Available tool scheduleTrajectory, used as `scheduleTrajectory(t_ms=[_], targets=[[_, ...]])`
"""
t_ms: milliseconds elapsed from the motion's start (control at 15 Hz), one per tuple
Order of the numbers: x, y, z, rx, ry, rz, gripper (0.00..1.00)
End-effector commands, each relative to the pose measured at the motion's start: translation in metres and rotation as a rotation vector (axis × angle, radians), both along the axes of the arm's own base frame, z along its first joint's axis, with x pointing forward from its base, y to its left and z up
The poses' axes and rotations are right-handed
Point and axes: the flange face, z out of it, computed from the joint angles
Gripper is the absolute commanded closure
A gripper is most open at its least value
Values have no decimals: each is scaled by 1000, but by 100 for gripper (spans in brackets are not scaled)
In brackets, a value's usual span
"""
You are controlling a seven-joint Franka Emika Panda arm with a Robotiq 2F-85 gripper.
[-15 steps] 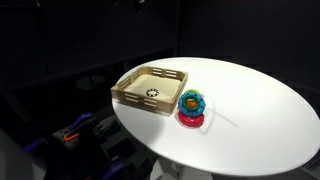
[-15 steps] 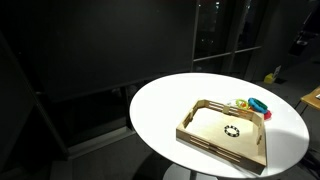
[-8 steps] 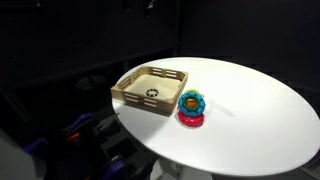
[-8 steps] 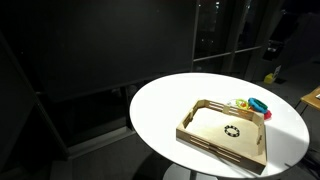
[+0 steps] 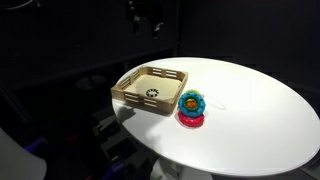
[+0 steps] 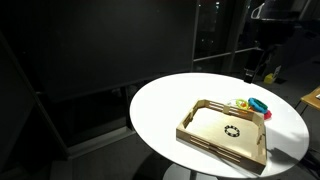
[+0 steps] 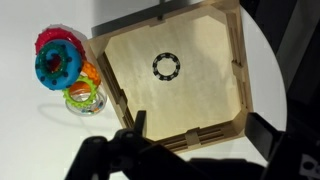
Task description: Remove the black and white ring from the box and place it on top of the blue ring
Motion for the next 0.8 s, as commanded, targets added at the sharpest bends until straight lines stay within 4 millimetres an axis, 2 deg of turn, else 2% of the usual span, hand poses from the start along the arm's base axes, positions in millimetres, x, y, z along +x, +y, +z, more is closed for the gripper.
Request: scheduleTrajectory(t_ms=[0,333,400,533,733], targets=[[17,2,-26,-34,22,-25,0],[29,-4,-63,-51,26,-47,0],[18,-2,-61,-34,36,-24,0],[19,-2,-68,-35,47,-25,0],[19,-1,-67,-35,46,-24,0]])
